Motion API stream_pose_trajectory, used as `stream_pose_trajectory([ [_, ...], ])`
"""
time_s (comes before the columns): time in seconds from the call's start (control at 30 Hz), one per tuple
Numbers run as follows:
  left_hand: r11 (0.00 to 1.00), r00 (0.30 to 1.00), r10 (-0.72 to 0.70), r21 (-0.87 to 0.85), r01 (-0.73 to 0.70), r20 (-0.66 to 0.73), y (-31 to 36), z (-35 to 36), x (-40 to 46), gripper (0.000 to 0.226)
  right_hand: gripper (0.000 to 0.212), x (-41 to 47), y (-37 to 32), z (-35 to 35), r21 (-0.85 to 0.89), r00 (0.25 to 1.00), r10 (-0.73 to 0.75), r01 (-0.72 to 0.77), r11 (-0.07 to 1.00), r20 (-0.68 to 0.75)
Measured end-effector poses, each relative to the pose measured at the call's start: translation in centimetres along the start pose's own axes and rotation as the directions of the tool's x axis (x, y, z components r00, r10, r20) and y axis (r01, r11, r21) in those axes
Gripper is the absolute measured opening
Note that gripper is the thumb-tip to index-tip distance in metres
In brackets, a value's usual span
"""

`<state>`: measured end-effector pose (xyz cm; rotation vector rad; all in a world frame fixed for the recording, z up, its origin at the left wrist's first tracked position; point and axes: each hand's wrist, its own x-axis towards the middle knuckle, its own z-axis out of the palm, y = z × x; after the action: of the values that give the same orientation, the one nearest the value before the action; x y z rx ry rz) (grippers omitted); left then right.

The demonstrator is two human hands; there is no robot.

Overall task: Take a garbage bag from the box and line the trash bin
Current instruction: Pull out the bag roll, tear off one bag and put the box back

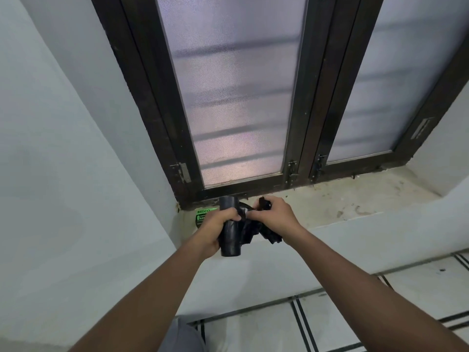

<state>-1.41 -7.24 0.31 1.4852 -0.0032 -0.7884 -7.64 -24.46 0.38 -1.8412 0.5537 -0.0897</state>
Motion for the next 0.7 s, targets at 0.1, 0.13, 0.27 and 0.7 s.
stream_pose_trajectory([
  [0.1, 1.000, 1.000, 0.011, -0.006, -0.011, 0.013, 0.3, 0.3, -0.1, 0.054, 0.014, 0.0, 0.2, 0.2, 0.029, 0.998, -0.009, 0.010, 1.000, -0.055],
  [0.13, 1.000, 1.000, 0.019, -0.002, -0.019, 0.012, 0.4, 0.5, -0.2, 0.054, 0.011, 0.0, 0.3, 0.3, 0.059, 0.997, 0.005, 0.000, 0.998, -0.071],
  [0.27, 1.000, 0.999, 0.021, 0.002, -0.021, 0.029, 0.6, 1.0, -0.4, 0.068, 0.010, -0.1, 0.4, 0.3, 0.129, 0.989, 0.078, -0.062, 0.990, -0.125],
  [0.7, 0.993, 0.997, 0.039, -0.109, -0.032, 0.064, -0.8, 1.9, -1.1, 0.069, 0.044, 0.6, -0.1, -0.1, 0.316, 0.946, 0.318, -0.323, 0.892, 0.070],
])
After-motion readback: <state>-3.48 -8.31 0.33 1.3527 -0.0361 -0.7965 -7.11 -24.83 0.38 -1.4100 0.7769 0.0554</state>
